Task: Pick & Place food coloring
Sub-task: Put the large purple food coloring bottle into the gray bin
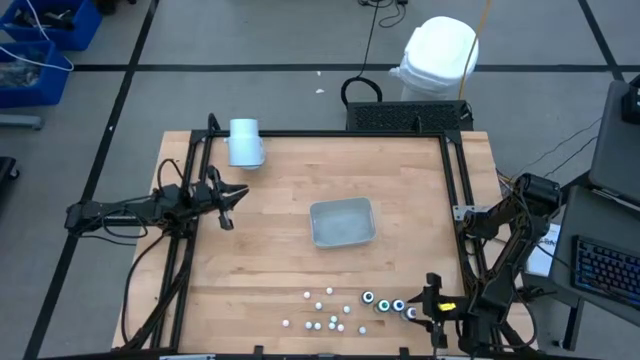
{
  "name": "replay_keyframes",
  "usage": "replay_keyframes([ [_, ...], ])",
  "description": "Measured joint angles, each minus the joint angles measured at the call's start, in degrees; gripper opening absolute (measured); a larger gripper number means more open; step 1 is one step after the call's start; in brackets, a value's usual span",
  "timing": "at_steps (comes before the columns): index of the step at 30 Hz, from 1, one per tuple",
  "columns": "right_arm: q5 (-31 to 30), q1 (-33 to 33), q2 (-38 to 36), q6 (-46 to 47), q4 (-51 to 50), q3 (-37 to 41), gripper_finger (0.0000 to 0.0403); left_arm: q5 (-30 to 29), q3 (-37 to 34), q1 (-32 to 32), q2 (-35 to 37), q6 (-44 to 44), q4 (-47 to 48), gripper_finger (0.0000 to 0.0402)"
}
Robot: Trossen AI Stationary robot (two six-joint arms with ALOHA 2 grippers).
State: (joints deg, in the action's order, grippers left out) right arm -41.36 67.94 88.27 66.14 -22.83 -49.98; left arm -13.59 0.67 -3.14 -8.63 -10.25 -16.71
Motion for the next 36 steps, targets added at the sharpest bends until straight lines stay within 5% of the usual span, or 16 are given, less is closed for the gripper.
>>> replay_keyframes([
  [11,-0.14,0.0,0.0,-0.89,0.34,0.0,0.0189,-0.01,0.0,-0.01,0.0,-0.01,0.0,0.0056],
  [22,-0.82,0.0,-0.05,-4.54,0.94,-0.02,0.011,-0.02,0.0,0.01,0.01,-0.01,0.0,0.0056],
  [36,1.14,1.79,-3.92,1.33,-6.67,-0.02,0.011,-0.02,0.0,0.01,0.01,-0.01,0.13,0.0056],
])
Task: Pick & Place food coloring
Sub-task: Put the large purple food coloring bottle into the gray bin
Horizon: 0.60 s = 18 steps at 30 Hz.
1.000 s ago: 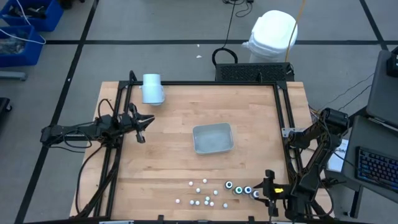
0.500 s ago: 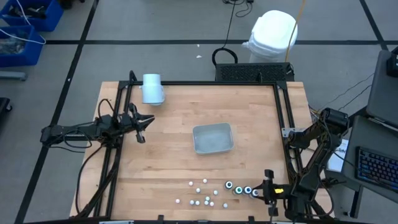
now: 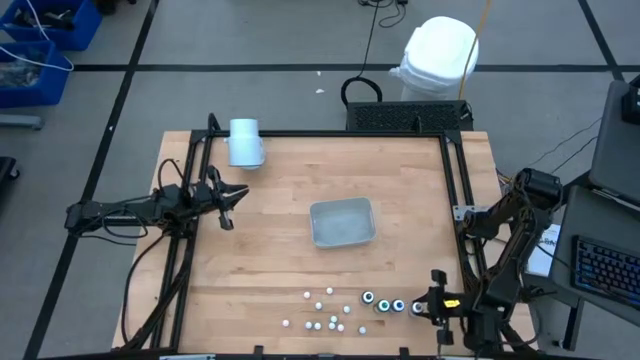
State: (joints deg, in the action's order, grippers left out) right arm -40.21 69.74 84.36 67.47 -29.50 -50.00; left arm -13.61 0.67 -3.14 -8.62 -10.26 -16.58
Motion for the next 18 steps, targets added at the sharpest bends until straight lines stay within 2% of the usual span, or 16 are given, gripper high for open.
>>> replay_keyframes([
  [3,-0.97,1.6,-2.29,4.0,-5.55,0.0,0.011,0.0,0.0,0.0,-0.02,0.0,0.04,0.0056],
  [10,-10.71,4.52,-7.79,6.74,-13.88,0.0,0.011,0.0,-0.02,0.0,-0.02,0.0,0.11,0.0056],
  [14,-15.32,3.2,-9.96,8.65,-19.51,0.0,0.011,0.0,-0.02,-0.02,-0.02,0.02,0.12,0.0056],
  [18,-15.27,0.29,-11.03,10.71,-25.03,0.0,0.011,0.0,-0.02,0.0,-0.01,0.41,0.15,0.0056],
])
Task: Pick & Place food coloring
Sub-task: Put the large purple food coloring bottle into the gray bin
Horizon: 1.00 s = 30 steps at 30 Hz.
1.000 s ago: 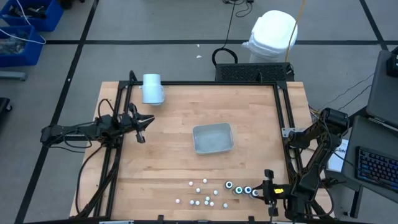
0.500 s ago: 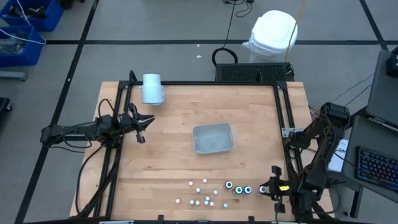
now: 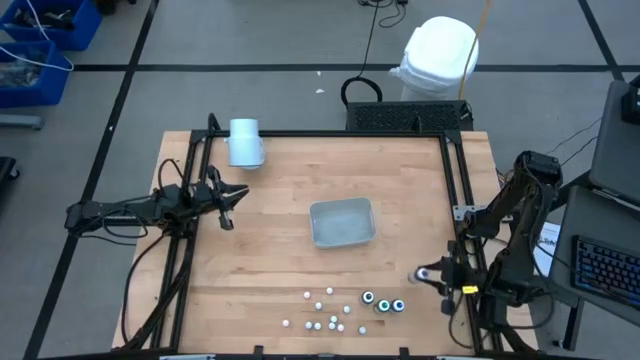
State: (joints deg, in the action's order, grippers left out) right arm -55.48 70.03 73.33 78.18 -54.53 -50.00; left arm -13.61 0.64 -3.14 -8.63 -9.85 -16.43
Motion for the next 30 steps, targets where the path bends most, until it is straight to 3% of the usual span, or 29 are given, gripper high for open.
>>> replay_keyframes([
  [4,-0.5,-3.28,-0.72,0.68,-3.87,0.0,0.011,0.0,0.0,0.0,0.01,0.02,0.21,0.0056],
  [7,-4.32,-5.49,-0.73,0.56,-4.95,0.0,0.011,0.0,0.0,0.0,0.01,0.02,0.4,0.0056],
  [13,-9.19,-9.85,-0.73,-0.11,-5.01,0.0,0.0124,-0.01,0.0,0.0,0.0,-0.22,0.4,0.0056],
  [19,-10.73,-14.77,-0.73,-3.28,-3.52,0.0,0.011,-0.02,0.0,-0.02,0.01,0.1,0.4,0.0056],
  [25,-13.29,-20.62,-0.73,-10.99,2.57,-0.01,0.011,-0.02,0.0,-0.02,-0.01,1.25,0.42,0.0056],
  [30,-16.25,-25.45,-0.65,-24.57,13.91,-0.02,0.0115,-0.02,0.0,0.0,-0.01,0.42,0.39,0.0056],
])
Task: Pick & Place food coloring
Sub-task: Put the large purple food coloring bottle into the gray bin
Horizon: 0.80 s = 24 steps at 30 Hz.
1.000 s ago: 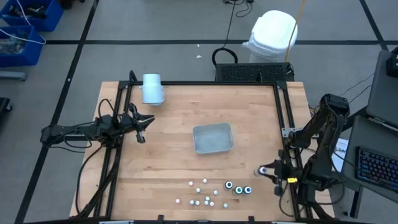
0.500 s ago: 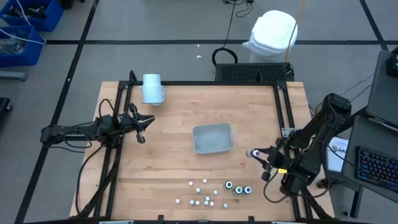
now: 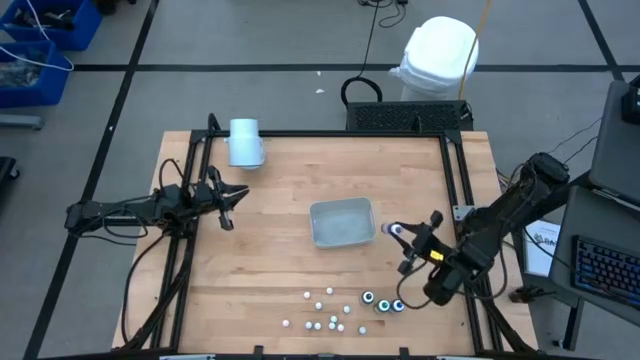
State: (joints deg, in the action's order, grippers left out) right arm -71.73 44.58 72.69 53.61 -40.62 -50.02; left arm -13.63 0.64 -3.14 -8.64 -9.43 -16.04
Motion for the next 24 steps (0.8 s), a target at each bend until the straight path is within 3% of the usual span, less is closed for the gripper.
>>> replay_keyframes([
  [6,5.13,-6.26,0.0,-22.05,19.58,0.0,0.011,0.0,0.0,0.01,0.02,0.05,0.34,0.0056],
  [13,23.76,-16.11,0.83,-48.39,45.35,-0.06,0.0114,0.0,0.0,-0.01,0.0,4.09,1.15,0.0056],
  [18,37.09,-23.6,3.4,-56.77,53.99,-0.07,0.011,0.0,0.0,-0.01,0.0,5.48,2.66,0.0056],
  [24,48.01,-32.67,8.32,-57.66,58.02,-0.07,0.0114,0.0,0.0,-0.01,0.0,5.48,3.01,0.0056],
])
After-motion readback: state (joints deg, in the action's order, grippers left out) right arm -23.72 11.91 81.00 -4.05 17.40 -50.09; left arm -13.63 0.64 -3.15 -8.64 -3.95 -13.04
